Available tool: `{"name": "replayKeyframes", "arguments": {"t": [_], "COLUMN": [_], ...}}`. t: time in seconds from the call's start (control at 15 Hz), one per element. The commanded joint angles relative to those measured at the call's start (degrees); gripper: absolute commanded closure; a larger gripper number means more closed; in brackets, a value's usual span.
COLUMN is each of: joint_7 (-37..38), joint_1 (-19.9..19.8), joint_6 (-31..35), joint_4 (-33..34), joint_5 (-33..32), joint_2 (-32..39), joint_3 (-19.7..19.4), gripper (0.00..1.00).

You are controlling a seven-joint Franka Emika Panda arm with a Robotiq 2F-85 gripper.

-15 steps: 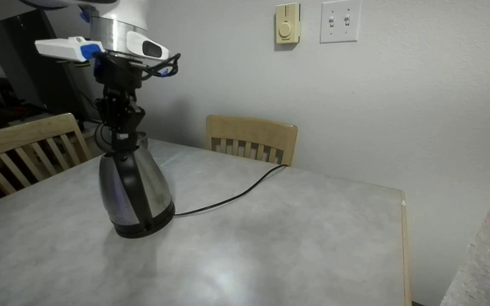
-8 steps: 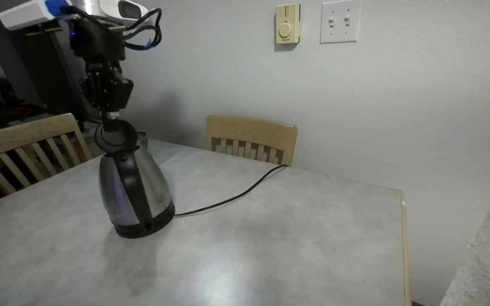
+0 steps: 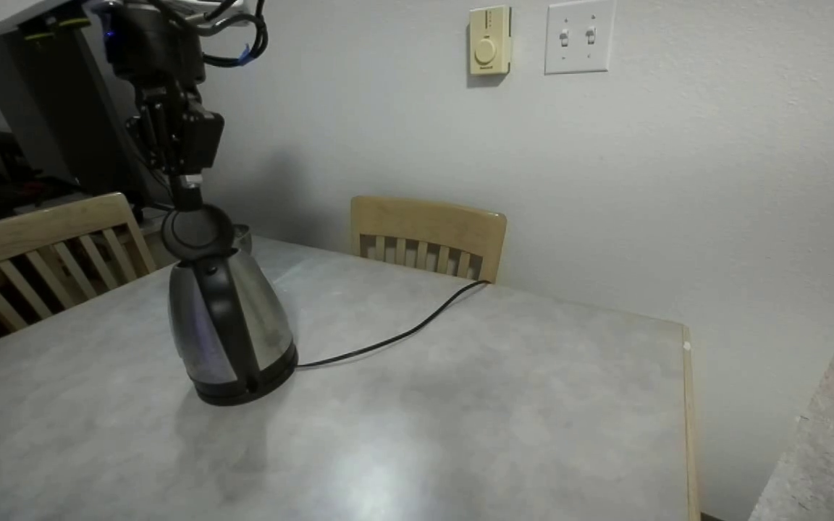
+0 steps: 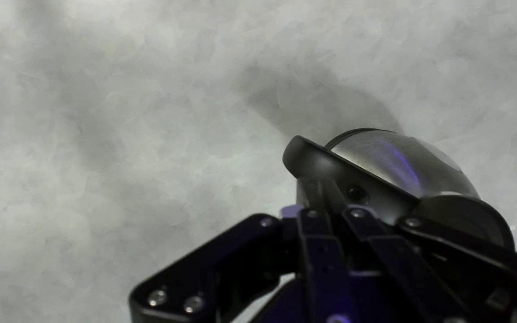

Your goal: Open the lid of the kettle

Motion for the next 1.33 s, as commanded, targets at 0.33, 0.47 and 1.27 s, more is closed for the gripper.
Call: {"name": "replayKeyframes", "arguments": {"t": [0.33,0.47,1.27], "joint_7": [0.1,0.1,4.5], "joint_1": [-0.1,-0.1,0.0], "joint_6": [-0.1,-0.1,0.8], "joint_4": [0.1,0.1,0.5], "joint_5": [0.0,0.0,-2.6], "joint_2": [0.0,0.0,-0.4], "joint_3": [0.1,0.1,0.4], "gripper": [0.71,0.71,0.01]}}
